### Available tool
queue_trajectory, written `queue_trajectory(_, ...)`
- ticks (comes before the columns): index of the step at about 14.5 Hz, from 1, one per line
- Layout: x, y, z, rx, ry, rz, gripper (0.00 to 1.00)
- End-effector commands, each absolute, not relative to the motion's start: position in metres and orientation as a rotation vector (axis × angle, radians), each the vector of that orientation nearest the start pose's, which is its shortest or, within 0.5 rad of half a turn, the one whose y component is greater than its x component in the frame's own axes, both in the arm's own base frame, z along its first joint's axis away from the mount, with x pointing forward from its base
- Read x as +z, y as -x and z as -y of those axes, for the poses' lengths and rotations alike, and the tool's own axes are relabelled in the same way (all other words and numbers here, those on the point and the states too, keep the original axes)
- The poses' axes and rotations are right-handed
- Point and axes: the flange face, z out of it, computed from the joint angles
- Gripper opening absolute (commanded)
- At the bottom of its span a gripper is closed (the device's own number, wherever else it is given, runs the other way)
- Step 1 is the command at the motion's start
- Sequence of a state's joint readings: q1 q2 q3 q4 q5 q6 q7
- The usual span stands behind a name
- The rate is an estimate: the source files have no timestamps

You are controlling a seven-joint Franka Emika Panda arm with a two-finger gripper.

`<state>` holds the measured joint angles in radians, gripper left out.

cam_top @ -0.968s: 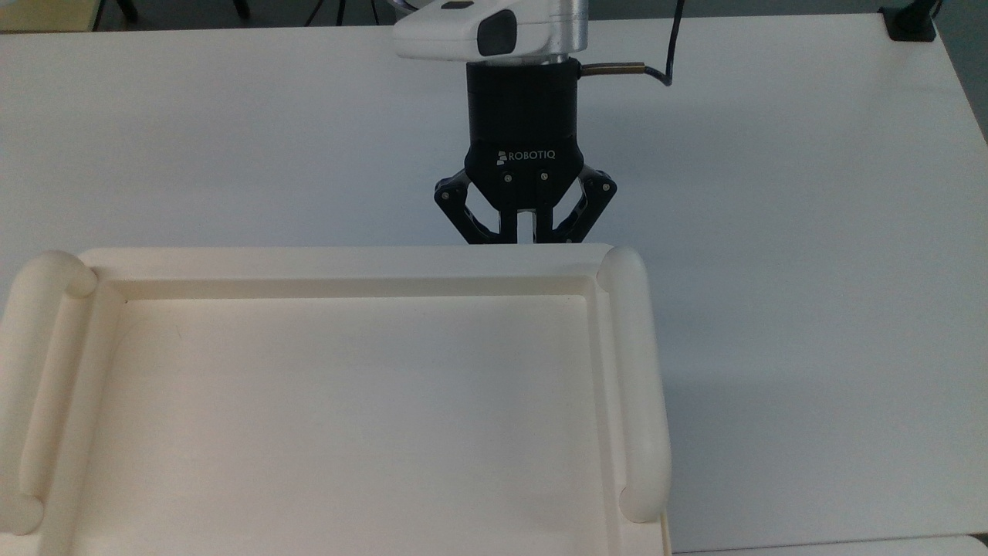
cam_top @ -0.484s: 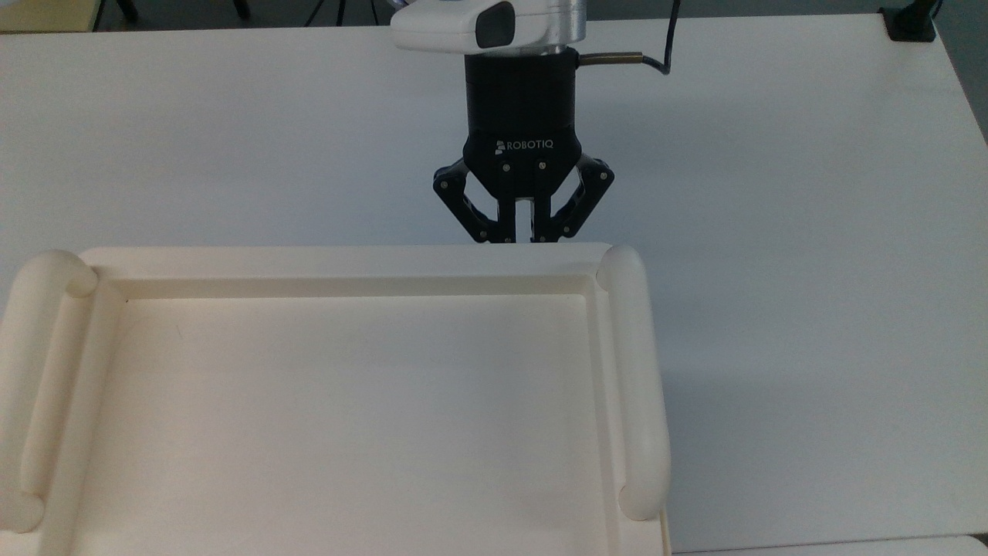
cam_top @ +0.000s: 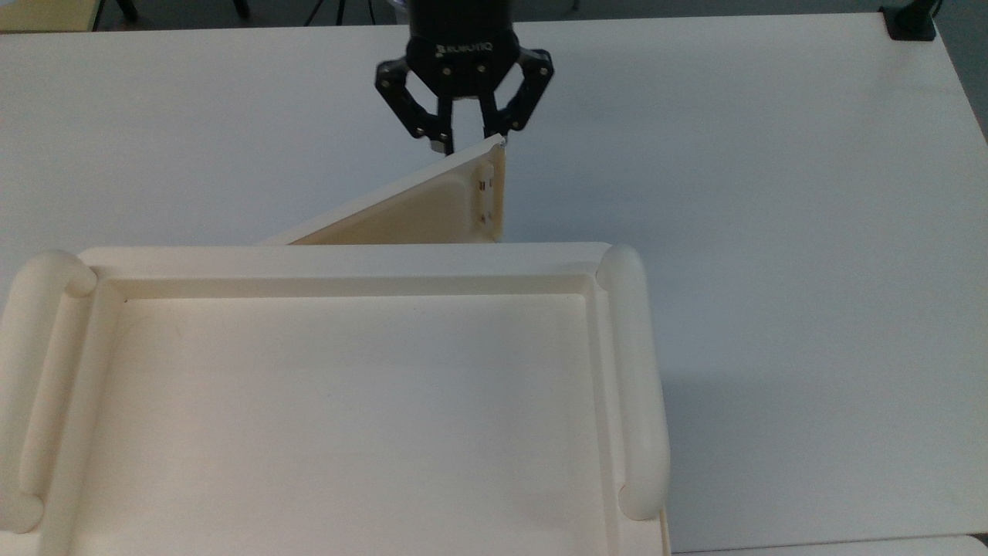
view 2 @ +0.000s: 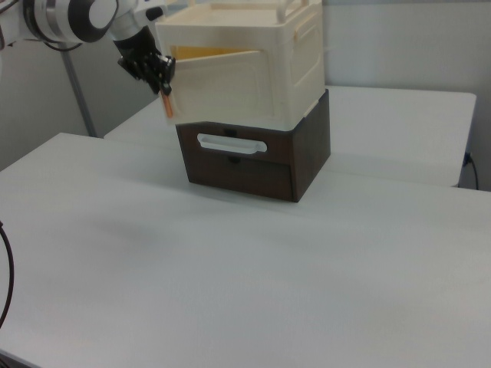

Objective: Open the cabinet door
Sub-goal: 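Pull the door edge outward, swinging it open on its hinge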

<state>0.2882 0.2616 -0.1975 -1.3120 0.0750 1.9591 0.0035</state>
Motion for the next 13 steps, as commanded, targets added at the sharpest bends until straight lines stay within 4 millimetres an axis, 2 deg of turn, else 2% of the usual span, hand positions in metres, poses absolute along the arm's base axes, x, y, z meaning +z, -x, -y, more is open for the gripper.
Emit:
queue_trajectory(1,0.633,-0.623,-0.039,-0.296,3.077,0.057,0.88)
queue_trajectory(2,0.634,-0.613,-0.031,-0.221,3.089,0.045,1.0)
queue_trajectory(6,0.639,-0.579,0.012,-0.053,3.089,0.083,1.0)
queue_trajectory(9,0.659,-0.532,0.048,0.153,3.13,0.074,1.0)
queue_trajectory(13,0.66,-0.528,0.063,0.164,3.144,0.041,1.0)
